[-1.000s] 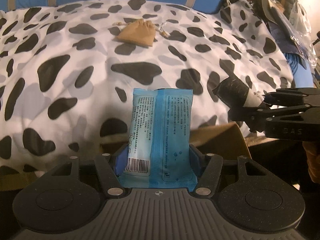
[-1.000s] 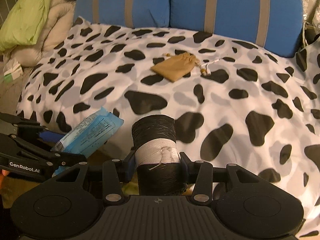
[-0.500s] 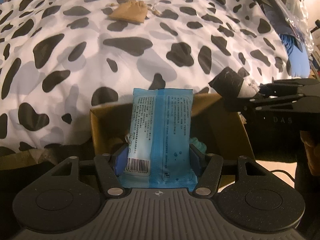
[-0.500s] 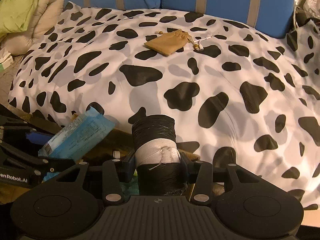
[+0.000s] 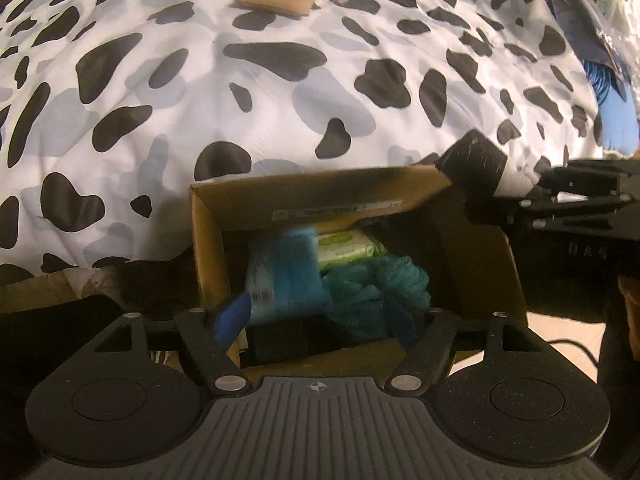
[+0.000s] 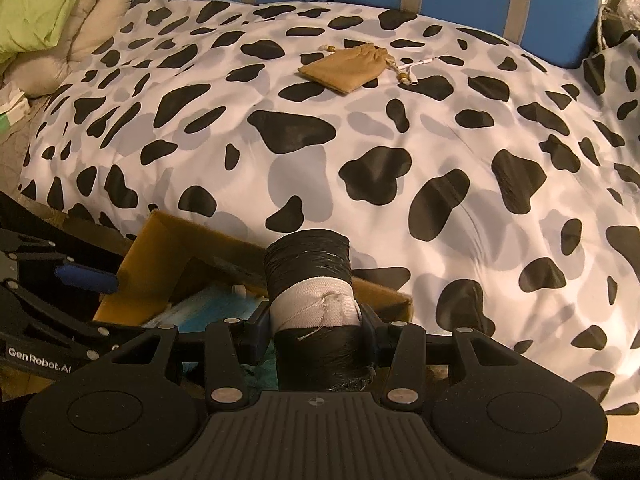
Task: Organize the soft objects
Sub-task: 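Open both grippers to drop the wipes pack and roll into the box, then withdraw both grippers from the box back toward the bed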
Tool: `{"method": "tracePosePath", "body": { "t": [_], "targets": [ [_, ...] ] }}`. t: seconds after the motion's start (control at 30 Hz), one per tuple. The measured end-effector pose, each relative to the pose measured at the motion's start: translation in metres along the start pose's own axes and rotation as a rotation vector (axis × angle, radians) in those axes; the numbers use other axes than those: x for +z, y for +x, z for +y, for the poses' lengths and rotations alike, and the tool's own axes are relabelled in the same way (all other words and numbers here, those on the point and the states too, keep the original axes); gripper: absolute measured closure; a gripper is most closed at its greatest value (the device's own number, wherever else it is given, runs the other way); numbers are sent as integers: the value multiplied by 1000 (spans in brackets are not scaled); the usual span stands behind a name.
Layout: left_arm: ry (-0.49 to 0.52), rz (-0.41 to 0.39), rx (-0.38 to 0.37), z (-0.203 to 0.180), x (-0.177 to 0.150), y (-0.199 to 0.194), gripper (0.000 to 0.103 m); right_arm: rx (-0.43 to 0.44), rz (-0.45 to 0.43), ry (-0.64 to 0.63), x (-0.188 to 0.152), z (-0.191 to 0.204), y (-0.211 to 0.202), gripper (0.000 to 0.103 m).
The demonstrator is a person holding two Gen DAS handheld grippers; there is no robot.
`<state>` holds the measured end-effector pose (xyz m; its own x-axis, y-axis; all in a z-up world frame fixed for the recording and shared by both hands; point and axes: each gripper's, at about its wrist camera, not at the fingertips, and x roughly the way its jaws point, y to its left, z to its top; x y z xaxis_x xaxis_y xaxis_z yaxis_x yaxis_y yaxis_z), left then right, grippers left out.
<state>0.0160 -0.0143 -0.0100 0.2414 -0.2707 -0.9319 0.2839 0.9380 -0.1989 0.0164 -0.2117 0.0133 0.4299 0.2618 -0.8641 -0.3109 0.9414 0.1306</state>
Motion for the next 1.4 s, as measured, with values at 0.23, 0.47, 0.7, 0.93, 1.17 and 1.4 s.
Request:
{"method": "tracePosePath", "body": {
  "t": [0.23,0.47,0.7,0.93,1.17,1.4],
  "targets": [
    [-29,-47,-9,3,3,-6,31,22,9,-2,1,1,1,54],
    [-51,-65,6,5,5,-8,31,14,24,-25,2,6,4,2],
    [-62,-70,10,8,5,-8,31,4,45,26,5,-2,8,0],
    [-61,-69,10,8,6,-8,31,-38,80,54,7,-7,14,0],
    [-59,-67,12,8,6,-7,31,-52,64,50,8,-7,11,0],
    [-63,-63,18,9,6,-6,31,-52,63,58,10,-8,12,0]
  ]
}}
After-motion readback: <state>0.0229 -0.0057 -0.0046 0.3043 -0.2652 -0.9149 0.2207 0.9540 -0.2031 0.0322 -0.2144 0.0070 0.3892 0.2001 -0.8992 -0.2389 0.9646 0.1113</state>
